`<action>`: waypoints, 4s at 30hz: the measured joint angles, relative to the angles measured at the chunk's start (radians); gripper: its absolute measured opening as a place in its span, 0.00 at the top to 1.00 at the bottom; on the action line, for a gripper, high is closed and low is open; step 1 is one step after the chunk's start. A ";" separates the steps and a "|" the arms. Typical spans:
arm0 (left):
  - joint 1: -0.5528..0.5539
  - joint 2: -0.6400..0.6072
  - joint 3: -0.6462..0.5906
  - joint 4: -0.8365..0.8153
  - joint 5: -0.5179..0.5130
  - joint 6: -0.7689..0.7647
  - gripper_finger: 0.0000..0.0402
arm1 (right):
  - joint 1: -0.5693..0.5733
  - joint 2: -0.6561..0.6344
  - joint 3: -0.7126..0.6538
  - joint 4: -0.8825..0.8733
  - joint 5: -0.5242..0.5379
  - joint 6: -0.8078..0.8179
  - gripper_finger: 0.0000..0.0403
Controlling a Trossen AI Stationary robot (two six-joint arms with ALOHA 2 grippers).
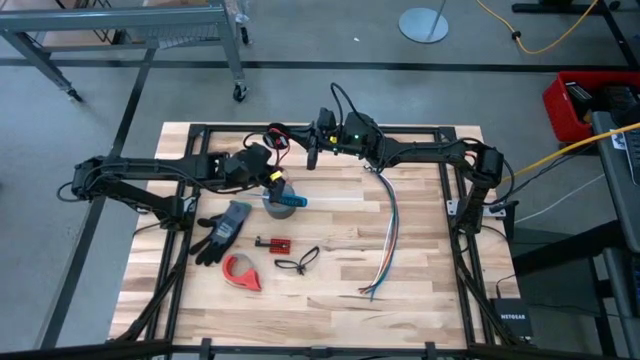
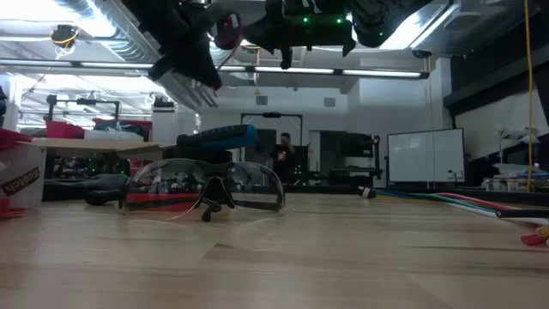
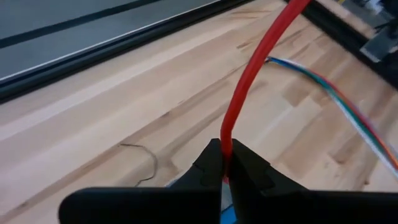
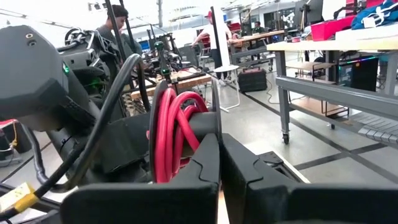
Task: Coil cords
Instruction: Coil the red wire into the black spool
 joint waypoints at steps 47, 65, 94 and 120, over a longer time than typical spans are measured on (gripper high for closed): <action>0.076 -0.320 -0.001 -0.278 -0.225 0.022 1.00 | -0.007 -0.047 0.002 -0.316 -0.184 -0.028 1.00; 0.077 -0.265 -0.001 -0.250 -0.160 -0.087 1.00 | 0.117 -0.048 0.001 -0.384 0.169 -0.241 1.00; 0.076 -0.129 0.000 0.089 0.052 -0.089 1.00 | 0.125 0.002 0.000 -0.443 0.316 -0.267 1.00; 0.045 -0.052 0.000 0.222 0.070 -0.132 1.00 | 0.124 0.031 0.000 -0.334 0.396 -0.230 1.00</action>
